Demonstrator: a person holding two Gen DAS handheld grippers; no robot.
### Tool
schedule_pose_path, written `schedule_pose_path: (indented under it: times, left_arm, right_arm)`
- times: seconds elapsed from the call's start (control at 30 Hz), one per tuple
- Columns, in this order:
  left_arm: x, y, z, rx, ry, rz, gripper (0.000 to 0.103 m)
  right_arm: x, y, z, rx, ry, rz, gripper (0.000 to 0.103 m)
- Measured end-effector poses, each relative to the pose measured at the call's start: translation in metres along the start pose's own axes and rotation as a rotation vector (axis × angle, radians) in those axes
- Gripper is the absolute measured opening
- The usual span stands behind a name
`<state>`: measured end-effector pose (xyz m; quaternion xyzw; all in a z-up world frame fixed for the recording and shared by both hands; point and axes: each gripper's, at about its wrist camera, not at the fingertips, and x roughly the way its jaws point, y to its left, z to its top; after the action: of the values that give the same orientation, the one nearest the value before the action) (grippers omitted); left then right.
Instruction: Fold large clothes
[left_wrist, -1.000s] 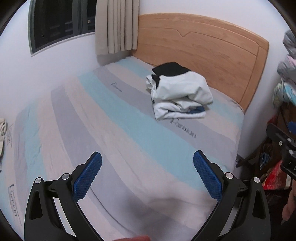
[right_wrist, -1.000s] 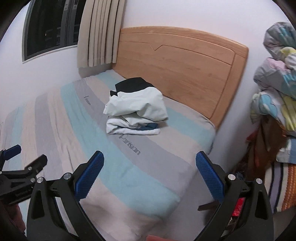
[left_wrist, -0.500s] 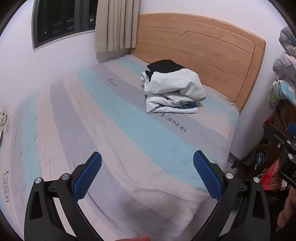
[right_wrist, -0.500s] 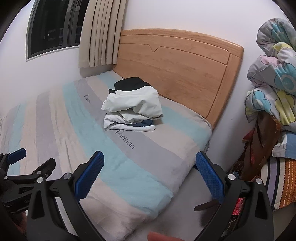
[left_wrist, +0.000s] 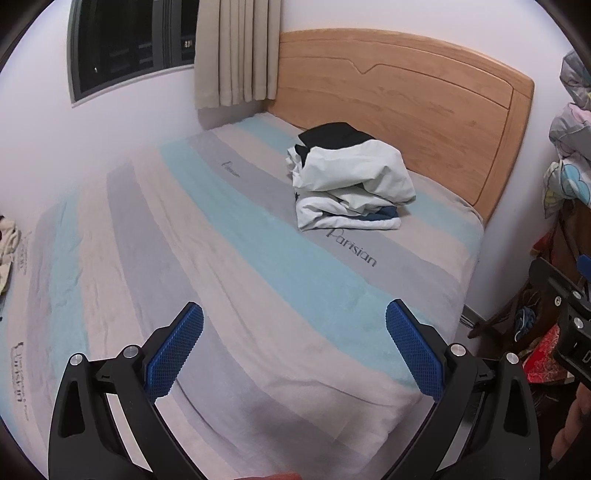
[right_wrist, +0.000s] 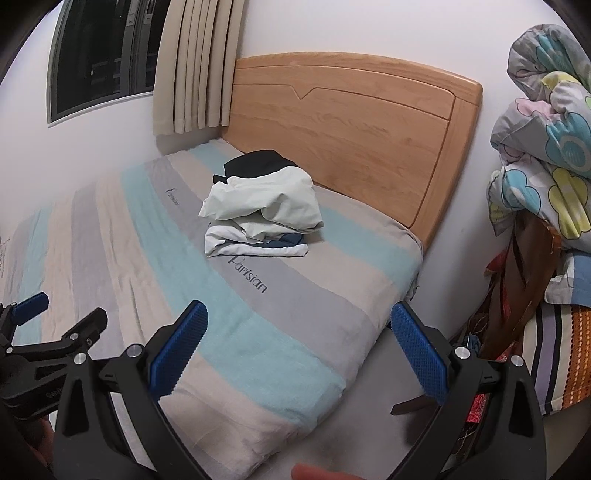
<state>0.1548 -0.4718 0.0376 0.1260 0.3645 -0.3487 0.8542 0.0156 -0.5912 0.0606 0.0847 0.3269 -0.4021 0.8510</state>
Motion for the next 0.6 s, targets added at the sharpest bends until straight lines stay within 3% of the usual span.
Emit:
schedule_pose_path:
  times: [0.6]
  left_arm:
    - [0.006,-0.016,-0.002,0.042,-0.008,0.017,0.097]
  right_arm:
    - [0.001,-0.005,0.001,0.004,0.005,-0.01,0.096]
